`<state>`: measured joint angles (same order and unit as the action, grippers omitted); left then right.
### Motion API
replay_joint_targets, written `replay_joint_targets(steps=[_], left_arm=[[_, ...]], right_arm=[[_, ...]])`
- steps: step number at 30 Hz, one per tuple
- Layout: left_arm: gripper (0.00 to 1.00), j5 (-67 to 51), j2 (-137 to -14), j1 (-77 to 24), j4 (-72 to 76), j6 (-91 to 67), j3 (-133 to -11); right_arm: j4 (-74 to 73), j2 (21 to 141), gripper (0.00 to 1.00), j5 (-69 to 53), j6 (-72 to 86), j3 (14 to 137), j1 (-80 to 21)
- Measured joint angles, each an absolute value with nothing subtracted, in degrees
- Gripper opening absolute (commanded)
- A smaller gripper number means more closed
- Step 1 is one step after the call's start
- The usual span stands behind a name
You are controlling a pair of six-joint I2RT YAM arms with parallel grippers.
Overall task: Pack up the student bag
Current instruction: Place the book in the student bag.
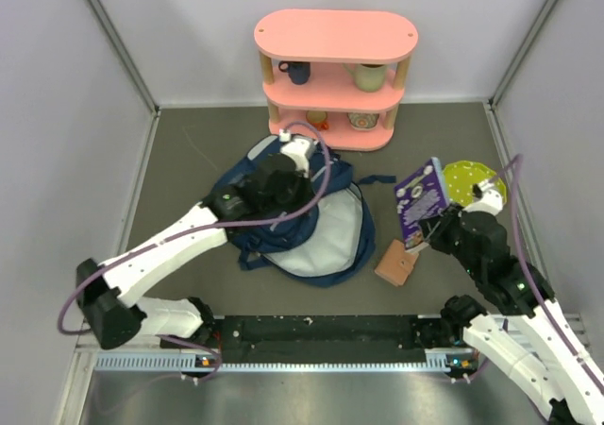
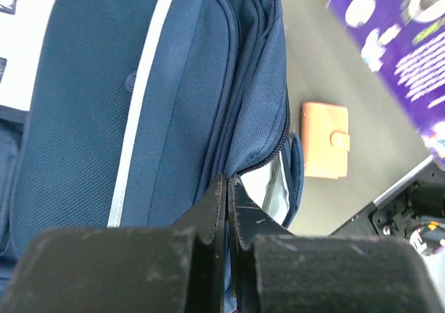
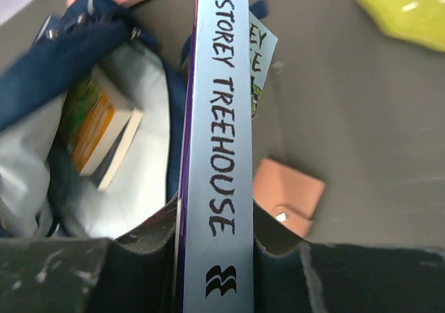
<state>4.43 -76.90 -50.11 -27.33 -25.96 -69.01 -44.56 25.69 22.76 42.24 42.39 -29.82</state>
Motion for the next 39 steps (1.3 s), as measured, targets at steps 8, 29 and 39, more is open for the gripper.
replay_joint_targets(steps=[8, 29, 39], left_arm=[[0.00, 8.7, -68.1, -46.1, -31.9, -24.0, -67.9], [0.00, 13.8, -63.1, -45.5, -32.9, -25.4, -68.3], [0.00, 11.4, -63.1, -45.4, -32.2, -24.6, -68.3]], right_arm=[[-35.7, 26.7, 0.00, 1.1, 46.8, 38.7, -29.8], [-2.3, 43.6, 0.00, -33.7, 66.4, 28.1, -29.8], [17.1, 60.6, 0.00, -36.6, 71.1, 27.7, -30.0]])
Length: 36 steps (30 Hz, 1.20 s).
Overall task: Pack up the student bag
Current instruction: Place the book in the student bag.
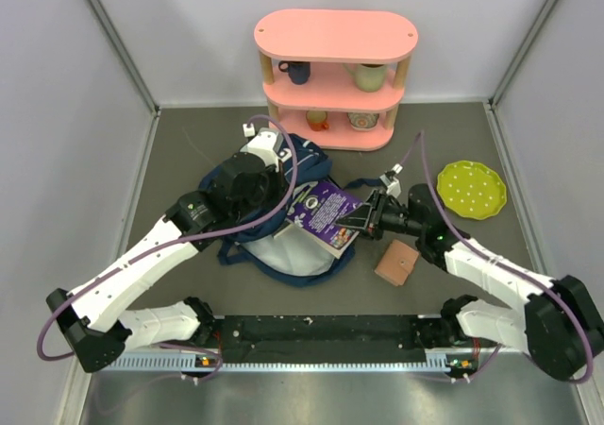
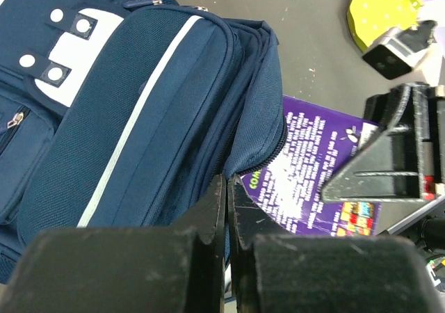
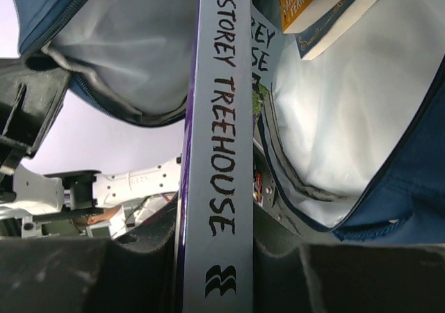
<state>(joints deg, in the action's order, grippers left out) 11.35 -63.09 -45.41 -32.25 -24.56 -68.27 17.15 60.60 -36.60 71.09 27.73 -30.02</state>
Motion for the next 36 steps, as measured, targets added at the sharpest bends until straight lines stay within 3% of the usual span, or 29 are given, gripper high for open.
replay_joint_targets(steps=[16, 22, 36], left_arm=[[0.00, 10.3, -62.3, -45.2, -31.5, -24.2, -68.3], [0.00, 10.3, -62.0, -45.2, -31.5, -24.0, -68.3], [0.00, 8.6, -62.0, -45.0, -31.1, -23.9, -68.3]], right_arm=[[41.4, 86.0, 0.00, -30.2, 78.1, 27.7, -33.0], [39.0, 86.1, 0.00, -24.5, 76.6, 29.0, -35.1], [30.8, 98.5, 0.01, -13.5, 76.4, 47.7, -43.5]])
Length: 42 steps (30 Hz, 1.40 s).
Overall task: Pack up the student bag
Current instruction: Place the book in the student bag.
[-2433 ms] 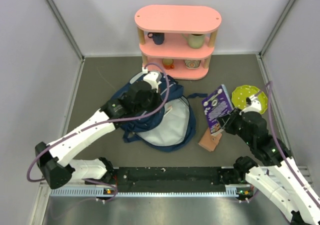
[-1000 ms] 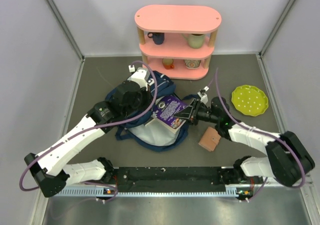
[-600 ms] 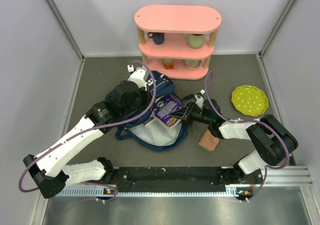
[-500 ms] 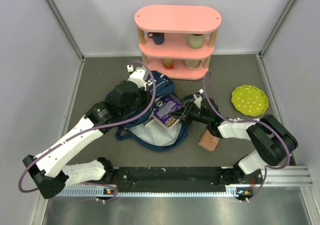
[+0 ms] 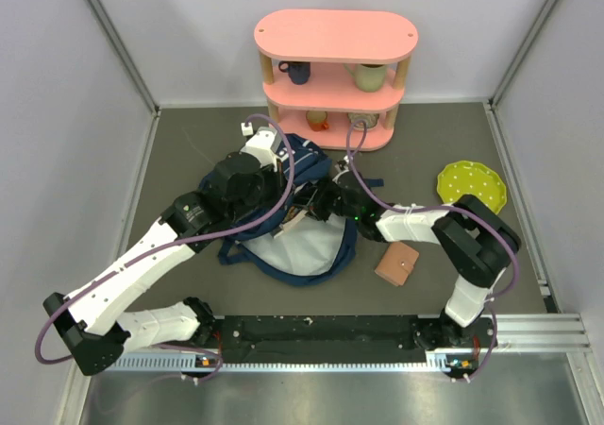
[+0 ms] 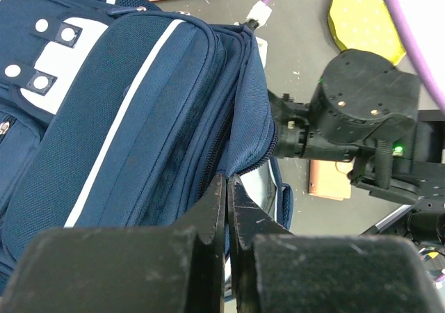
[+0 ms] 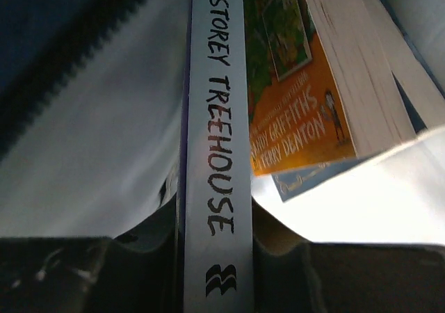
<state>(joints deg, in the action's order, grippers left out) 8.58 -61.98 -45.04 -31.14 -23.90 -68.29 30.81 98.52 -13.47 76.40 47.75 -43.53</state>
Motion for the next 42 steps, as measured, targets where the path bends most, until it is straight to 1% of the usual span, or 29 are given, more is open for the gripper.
replay_joint_targets(steps=[1, 3, 4, 5, 6, 8, 9, 10, 11, 12, 13, 14, 21, 22, 24, 25, 27, 28, 29, 33, 36, 39, 40, 42], left_arm=[[0.00, 8.6, -62.0, -45.0, -31.0, -23.9, -68.3], [0.00, 8.6, -62.0, -45.0, -30.9, -23.9, -68.3], [0.00, 8.6, -62.0, -45.0, -30.7, -24.0, -68.3], [0.00, 8.6, -62.0, -45.0, -30.6, -24.0, -68.3], [0.00, 8.6, -62.0, -45.0, -30.4, -24.1, -68.3], [0.00, 8.6, -62.0, -45.0, -30.1, -24.1, -68.3], [0.00, 8.6, -62.0, -45.0, -30.0, -24.1, -68.3], [0.00, 8.6, -62.0, -45.0, -30.0, -24.1, -68.3], [0.00, 8.6, -62.0, -45.0, -30.0, -24.1, -68.3], [0.00, 8.6, -62.0, -45.0, -30.0, -24.1, -68.3], [0.00, 8.6, -62.0, -45.0, -30.0, -24.1, -68.3], [0.00, 8.6, -62.0, -45.0, -30.0, -24.1, -68.2], [0.00, 8.6, -61.4, -45.0, -30.0, -24.1, -68.0], [0.00, 8.6, -61.4, -45.0, -30.0, -24.1, -67.9], [0.00, 8.6, -61.4, -45.0, -30.0, -24.3, -67.7], [0.00, 8.5, -61.4, -45.0, -30.0, -24.4, -67.6], [0.00, 8.4, -61.4, -45.0, -29.9, -24.6, -67.4], [0.00, 8.4, -61.4, -45.0, -29.9, -24.6, -67.3], [0.00, 8.3, -61.4, -45.0, -29.9, -24.7, -67.3], [0.00, 8.1, -61.4, -45.0, -29.6, -25.1, -67.1], [0.00, 7.7, -61.4, -45.0, -29.3, -25.4, -66.6], [0.00, 7.3, -61.3, -45.0, -28.6, -25.6, -65.9], [0.00, 7.3, -61.3, -45.0, -28.6, -25.6, -65.7], [0.00, 7.3, -61.1, -45.0, -28.2, -25.7, -65.2]], right_arm=[[31.2, 99.3, 0.02, -12.4, 76.8, 48.3, -43.8], [31.2, 101.4, 0.10, -10.0, 77.4, 50.4, -44.6], [30.6, 102.8, 0.16, -9.3, 77.5, 52.1, -44.9], [30.2, 104.4, 0.28, -8.7, 77.7, 54.2, -45.0], [30.0, 106.0, 0.33, -8.2, 77.8, 56.1, -45.2], [29.5, 107.9, 0.50, -7.8, 77.7, 58.3, -45.3], [28.7, 108.1, 0.51, -7.4, 77.4, 58.4, -45.2], [27.7, 108.1, 0.54, -7.2, 77.3, 58.4, -45.2], [27.1, 108.0, 0.60, -6.9, 76.7, 58.0, -45.1], [26.9, 107.8, 0.62, -6.8, 76.5, 57.2, -45.0], [27.2, 107.1, 0.67, -6.6, 76.4, 56.2, -45.0], [27.0, 105.9, 0.69, -6.5, 75.9, 55.2, -45.0], [20.6, 96.5, 0.69, -4.6, 71.2, 49.5, -45.0], [19.6, 95.8, 0.60, -4.4, 70.7, 49.0, -44.9], [18.9, 95.0, 0.46, -4.3, 70.0, 48.3, -44.9], [18.9, 94.8, 0.29, -4.3, 69.7, 47.9, -44.9], [19.0, 94.7, 0.18, -4.5, 69.6, 47.1, -44.9], [19.1, 94.7, 0.10, -4.7, 69.8, 46.7, -44.9], [19.2, 94.9, 0.08, -4.9, 70.1, 46.6, -44.9], [20.8, 97.2, 0.08, -6.1, 70.7, 47.8, -44.9], [21.6, 99.4, 0.11, -6.4, 70.7, 50.1, -44.8], [21.9, 100.7, 0.23, -6.4, 70.7, 51.4, -44.8], [22.0, 100.8, 0.33, -6.5, 70.7, 51.4, -44.7], [23.0, 100.6, 0.41, -6.5, 70.2, 51.0, -44.7]])
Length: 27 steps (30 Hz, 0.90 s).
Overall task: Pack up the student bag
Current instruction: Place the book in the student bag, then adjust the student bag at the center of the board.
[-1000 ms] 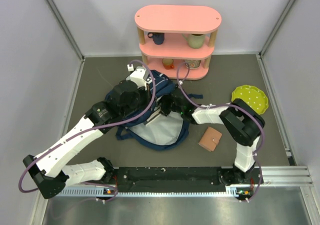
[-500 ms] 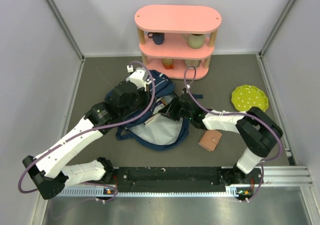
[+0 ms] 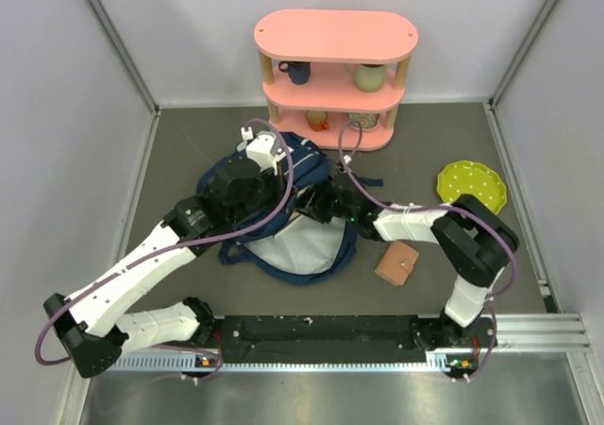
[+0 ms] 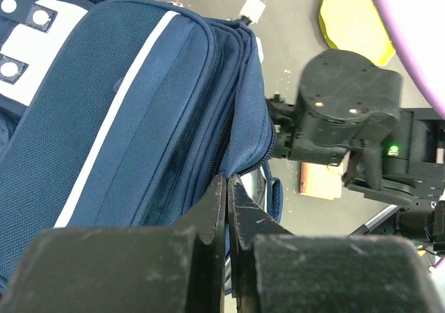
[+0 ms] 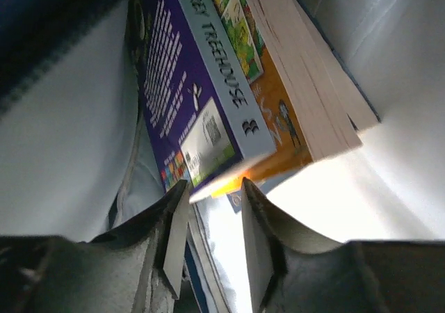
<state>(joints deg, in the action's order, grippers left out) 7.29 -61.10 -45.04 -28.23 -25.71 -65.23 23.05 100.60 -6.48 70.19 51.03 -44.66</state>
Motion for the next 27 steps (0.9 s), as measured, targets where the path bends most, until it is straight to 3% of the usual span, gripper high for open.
replay_joint_targets(steps=[1, 4, 12, 13, 14, 18, 21, 24, 27], left_arm=[[0.00, 7.3, -61.0, -45.0, -28.0, -25.8, -64.8], [0.00, 7.3, -60.4, -45.0, -27.4, -26.1, -63.7], [0.03, 6.3, -60.3, -45.1, -25.5, -27.3, -61.3], [0.10, 5.5, -60.5, -45.0, -25.3, -27.3, -61.1], [0.29, 4.7, -60.7, -45.1, -25.1, -27.3, -61.0], [0.71, 0.6, -63.6, -45.4, -23.5, -28.3, -60.3], [0.88, 0.1, -63.9, -45.6, -23.6, -29.3, -58.4], [0.97, 3.1, -60.7, -45.8, -24.3, -30.1, -55.3], [0.99, 7.7, -55.4, -45.8, -25.7, -31.1, -53.6]], right_arm=[[24.1, 100.0, 0.47, -6.1, 69.8, 50.1, -44.7], [24.3, 94.6, 0.54, -5.3, 67.9, 44.4, -44.3], [12.7, 61.2, 0.58, -0.5, 62.5, 26.8, -44.1], [10.2, 56.8, 0.60, 0.7, 62.0, 25.5, -44.1], [8.0, 53.6, 0.61, 1.8, 61.6, 24.7, -44.1], [-4.4, 41.2, 0.65, 8.1, 59.6, 23.7, -44.1], [-11.0, 36.3, 0.71, 11.1, 58.0, 23.7, -44.1], [-15.3, 35.8, 0.72, 11.3, 56.6, 23.7, -44.1], [-17.2, 38.3, 0.73, 9.6, 55.8, 23.7, -44.1]])
